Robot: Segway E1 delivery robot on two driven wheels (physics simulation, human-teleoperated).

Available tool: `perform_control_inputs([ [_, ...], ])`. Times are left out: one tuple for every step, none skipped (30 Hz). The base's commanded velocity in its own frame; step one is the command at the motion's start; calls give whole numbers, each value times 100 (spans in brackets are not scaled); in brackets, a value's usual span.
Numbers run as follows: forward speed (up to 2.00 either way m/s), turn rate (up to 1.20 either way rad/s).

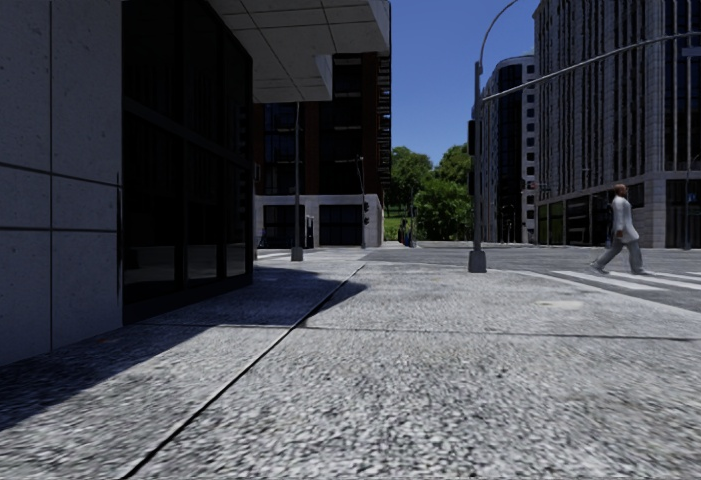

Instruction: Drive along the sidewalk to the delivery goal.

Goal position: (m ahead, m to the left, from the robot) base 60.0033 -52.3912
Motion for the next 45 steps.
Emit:
perform_control_inputs([
  [121,0],
  [117,0],
  [114,0],
  [114,0],
  [112,0],
  [111,0],
  [111,0],
  [111,0],
  [111,0],
  [111,0],
  [111,0],
  [111,0],
  [111,0],
  [111,-4],
  [111,-7],
  [111,-8],
  [111,-8],
  [111,-8],
  [111,-8],
  [111,-9],
  [111,-10],
  [111,-11],
  [111,-12],
  [111,-12],
  [111,-12],
  [111,-12],
  [111,-12],
  [111,-12],
  [111,-12],
  [111,-12],
  [111,-12],
  [113,-12],
  [113,-12],
  [113,-12],
  [113,-12],
  [113,-12],
  [113,-12],
  [113,-12],
  [113,-12],
  [113,-12],
  [113,-12],
  [113,-12],
  [113,-12],
  [113,-12],
  [113,-12],
])
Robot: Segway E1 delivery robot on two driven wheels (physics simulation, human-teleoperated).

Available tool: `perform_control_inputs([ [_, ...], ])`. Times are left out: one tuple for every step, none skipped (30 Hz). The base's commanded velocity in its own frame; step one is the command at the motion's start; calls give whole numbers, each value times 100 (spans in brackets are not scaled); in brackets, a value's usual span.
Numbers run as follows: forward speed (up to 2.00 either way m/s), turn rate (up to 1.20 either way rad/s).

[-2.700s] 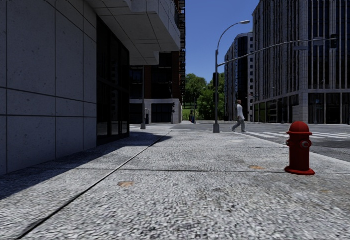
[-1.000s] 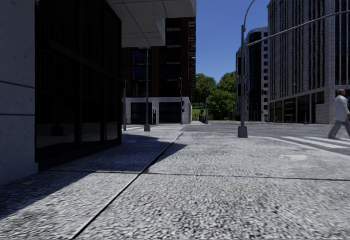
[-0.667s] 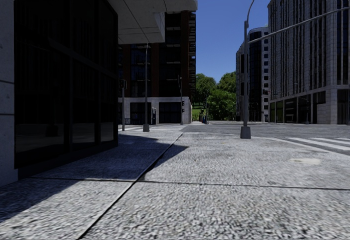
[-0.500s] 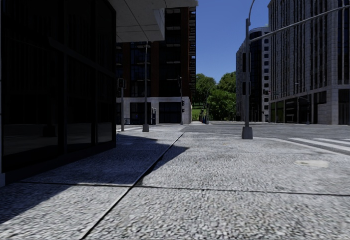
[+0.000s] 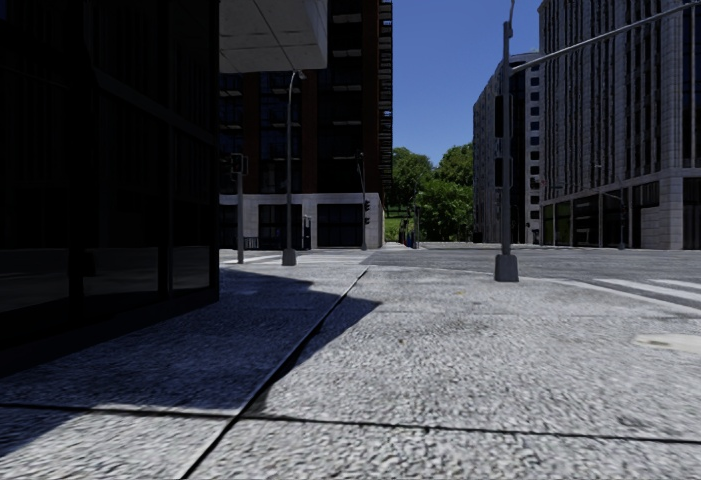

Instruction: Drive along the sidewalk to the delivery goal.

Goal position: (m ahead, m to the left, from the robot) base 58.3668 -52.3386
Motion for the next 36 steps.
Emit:
perform_control_inputs([
  [114,-12],
  [115,-12],
  [116,-12],
  [116,-12],
  [116,-12],
  [117,-12],
  [117,-12],
  [117,-12],
  [118,-12],
  [118,-12],
  [118,-13],
  [118,-16],
  [118,-18],
  [118,-19],
  [118,-19],
  [118,-19],
  [118,-19],
  [118,-20],
  [118,-22],
  [118,-25],
  [118,-27],
  [118,-28],
  [119,-29],
  [119,-29],
  [119,-29],
  [119,-29],
  [119,-29],
  [119,-29],
  [119,-29],
  [119,-29],
  [119,-29],
  [119,-29],
  [119,-29],
  [119,-29],
  [119,-30],
  [119,-31],
])
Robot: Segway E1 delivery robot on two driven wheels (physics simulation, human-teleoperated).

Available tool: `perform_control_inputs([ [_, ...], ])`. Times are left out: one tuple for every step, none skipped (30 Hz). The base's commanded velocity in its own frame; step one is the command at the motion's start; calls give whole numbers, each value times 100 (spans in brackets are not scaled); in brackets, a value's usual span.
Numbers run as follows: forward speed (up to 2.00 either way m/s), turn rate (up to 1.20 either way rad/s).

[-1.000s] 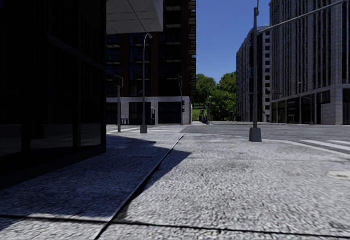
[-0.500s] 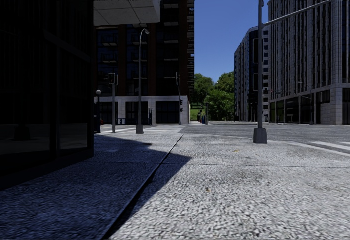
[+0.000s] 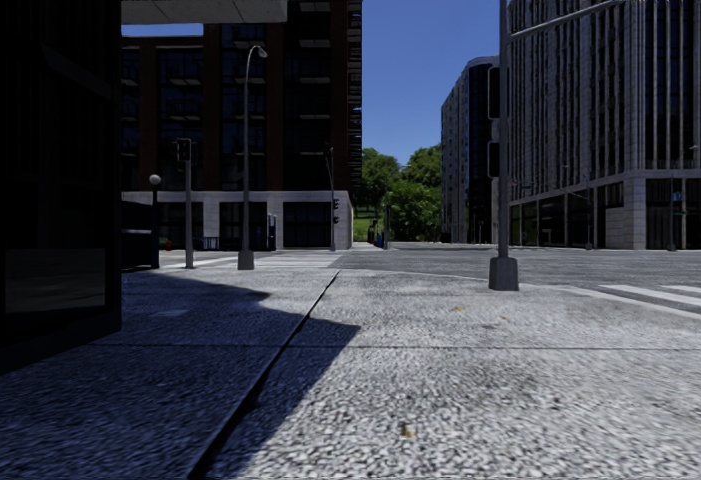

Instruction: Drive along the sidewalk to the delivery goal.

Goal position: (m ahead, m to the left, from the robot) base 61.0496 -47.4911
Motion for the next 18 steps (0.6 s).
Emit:
perform_control_inputs([
  [121,-31],
  [123,-32],
  [126,-32],
  [128,-32],
  [128,-32],
  [128,-32],
  [128,-32],
  [128,-32],
  [128,-32],
  [128,-32],
  [128,-33],
  [128,-33],
  [128,-33],
  [128,-33],
  [128,-33],
  [128,-33],
  [128,-33],
  [128,-33],
])
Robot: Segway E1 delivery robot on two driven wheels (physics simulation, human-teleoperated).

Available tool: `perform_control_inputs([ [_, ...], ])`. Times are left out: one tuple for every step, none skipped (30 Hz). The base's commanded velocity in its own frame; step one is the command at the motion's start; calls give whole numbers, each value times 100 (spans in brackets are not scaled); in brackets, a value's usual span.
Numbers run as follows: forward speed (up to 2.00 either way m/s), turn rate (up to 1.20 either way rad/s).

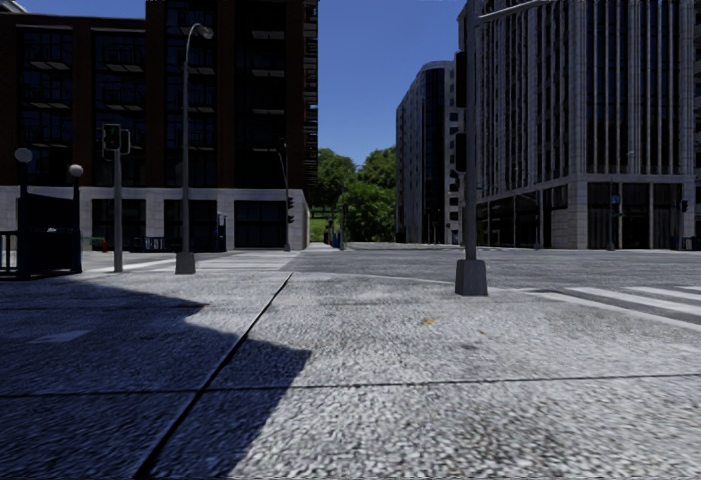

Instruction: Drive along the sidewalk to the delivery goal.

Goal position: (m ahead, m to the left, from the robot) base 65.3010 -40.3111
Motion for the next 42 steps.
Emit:
perform_control_inputs([
  [128,-34],
  [128,-34],
  [128,-34],
  [128,-34],
  [128,-34],
  [128,-34],
  [128,-34],
  [128,-34],
  [128,-34],
  [128,-34],
  [128,-34],
  [129,-34],
  [129,-34],
  [129,-34],
  [129,-34],
  [129,-34],
  [129,-36],
  [129,-37],
  [129,-39],
  [130,-40],
  [130,-41],
  [130,-42],
  [130,-43],
  [130,-43],
  [131,-44],
  [131,-44],
  [131,-44],
  [131,-44],
  [131,-44],
  [131,-44],
  [131,-44],
  [131,-44],
  [131,-44],
  [133,-45],
  [135,-45],
  [136,-45],
  [137,-45],
  [137,-45],
  [137,-45],
  [138,-45],
  [138,-45],
  [139,-45],
])
